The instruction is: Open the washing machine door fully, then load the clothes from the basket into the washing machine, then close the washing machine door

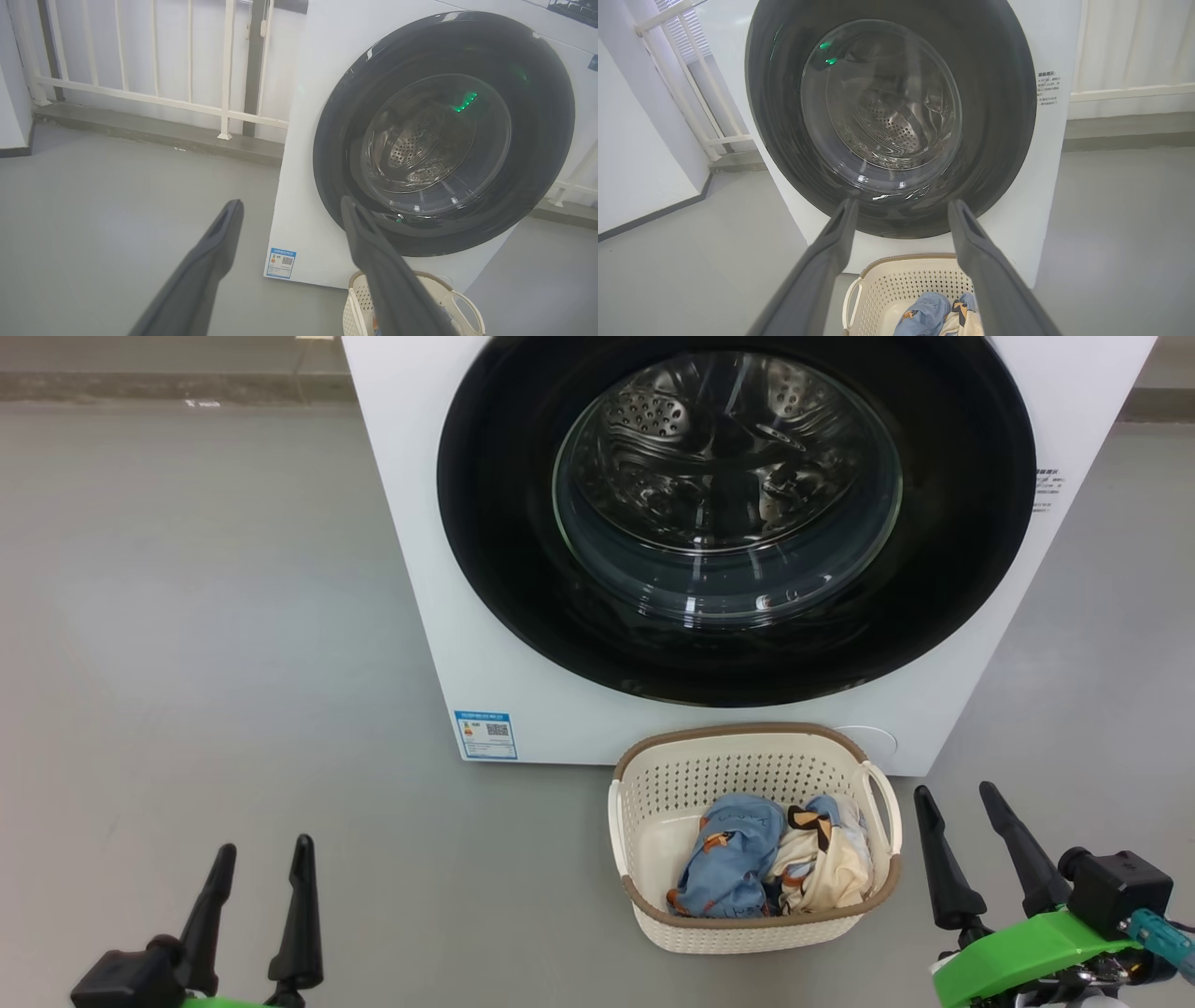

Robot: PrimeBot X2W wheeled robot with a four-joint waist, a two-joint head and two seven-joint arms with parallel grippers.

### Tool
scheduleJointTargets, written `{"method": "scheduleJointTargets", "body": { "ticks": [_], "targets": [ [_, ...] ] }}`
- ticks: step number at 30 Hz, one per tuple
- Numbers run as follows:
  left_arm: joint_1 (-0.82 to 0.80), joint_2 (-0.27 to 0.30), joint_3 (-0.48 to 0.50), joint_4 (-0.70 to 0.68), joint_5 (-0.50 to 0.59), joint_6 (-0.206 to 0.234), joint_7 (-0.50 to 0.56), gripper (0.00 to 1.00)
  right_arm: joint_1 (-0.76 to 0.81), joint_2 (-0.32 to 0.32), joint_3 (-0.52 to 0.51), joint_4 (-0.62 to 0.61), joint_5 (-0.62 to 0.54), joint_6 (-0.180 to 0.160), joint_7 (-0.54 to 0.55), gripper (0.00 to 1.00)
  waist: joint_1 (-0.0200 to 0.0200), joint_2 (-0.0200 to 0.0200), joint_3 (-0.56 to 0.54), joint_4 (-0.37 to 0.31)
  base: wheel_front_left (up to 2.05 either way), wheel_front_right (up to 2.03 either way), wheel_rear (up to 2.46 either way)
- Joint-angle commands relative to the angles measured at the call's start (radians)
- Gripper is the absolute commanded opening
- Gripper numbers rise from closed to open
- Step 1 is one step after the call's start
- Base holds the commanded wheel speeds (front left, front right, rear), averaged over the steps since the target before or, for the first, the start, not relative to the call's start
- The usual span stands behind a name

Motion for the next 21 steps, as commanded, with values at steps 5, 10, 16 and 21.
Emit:
{"method": "scheduleJointTargets", "body": {
  "ticks": [5, 10, 16, 21],
  "targets": [
    [-0.025, 0.024, 0.022, -0.036, 0.064, 0.001, -0.025, 1.00, -0.044, -0.017, 0.009, -0.036, -0.073, 0.005, -0.028, 1.00, 0.0000, 0.0000, -0.004, 0.002, 0.00, 0.00, 0.00],
    [-0.023, 0.029, 0.020, -0.033, 0.115, 0.001, -0.040, 1.00, -0.038, -0.016, 0.001, -0.042, -0.131, 0.006, -0.043, 1.00, 0.0000, 0.0000, -0.006, 0.002, 0.00, 0.00, 0.00],
    [-0.023, 0.036, 0.013, -0.027, 0.166, 0.001, -0.057, 1.00, -0.026, -0.012, -0.011, -0.053, -0.199, 0.006, -0.061, 1.00, 0.0000, 0.0000, -0.008, 0.002, 0.00, 0.00, 0.00],
    [-0.024, 0.039, 0.015, -0.019, 0.170, 0.001, -0.061, 1.00, -0.019, -0.008, -0.019, -0.055, -0.215, 0.006, -0.065, 1.00, 0.0000, 0.0000, -0.009, -0.002, 0.00, 0.00, 0.00]
  ]
}}
